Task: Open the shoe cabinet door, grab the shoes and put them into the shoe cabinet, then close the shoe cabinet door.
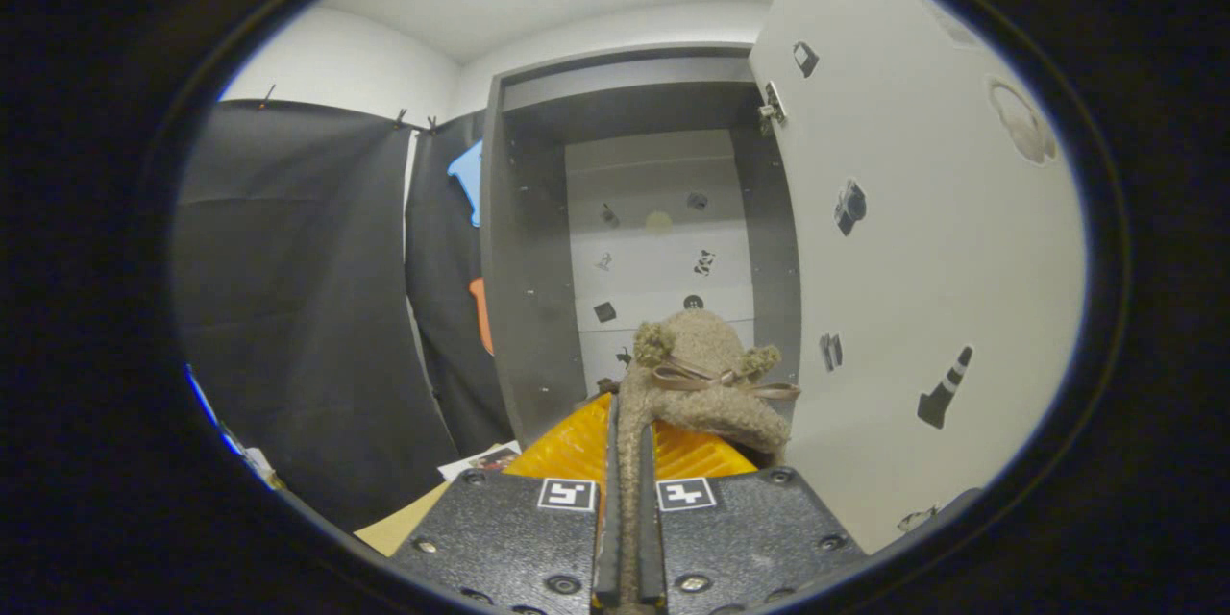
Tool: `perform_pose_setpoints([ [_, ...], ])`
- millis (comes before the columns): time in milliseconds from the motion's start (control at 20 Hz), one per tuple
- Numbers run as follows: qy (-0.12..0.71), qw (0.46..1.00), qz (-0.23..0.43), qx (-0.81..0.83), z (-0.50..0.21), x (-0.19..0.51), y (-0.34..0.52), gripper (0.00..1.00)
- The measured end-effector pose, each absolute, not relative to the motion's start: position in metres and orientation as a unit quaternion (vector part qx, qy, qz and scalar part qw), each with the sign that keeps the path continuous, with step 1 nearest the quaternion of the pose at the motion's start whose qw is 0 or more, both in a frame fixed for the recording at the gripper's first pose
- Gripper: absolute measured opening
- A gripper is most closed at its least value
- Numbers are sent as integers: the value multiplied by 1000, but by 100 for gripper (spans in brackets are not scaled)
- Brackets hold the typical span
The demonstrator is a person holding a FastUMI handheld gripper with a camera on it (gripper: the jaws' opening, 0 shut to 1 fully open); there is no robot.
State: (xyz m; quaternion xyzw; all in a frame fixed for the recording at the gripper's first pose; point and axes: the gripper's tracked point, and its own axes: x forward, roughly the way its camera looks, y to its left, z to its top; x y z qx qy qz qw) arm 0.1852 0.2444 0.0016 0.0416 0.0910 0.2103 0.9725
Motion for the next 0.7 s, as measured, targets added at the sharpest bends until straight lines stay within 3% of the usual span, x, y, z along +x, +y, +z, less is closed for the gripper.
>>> perform_pose_setpoints([
  [700, 131, 975, 172, 43, -40, 370, 299, 10],
])
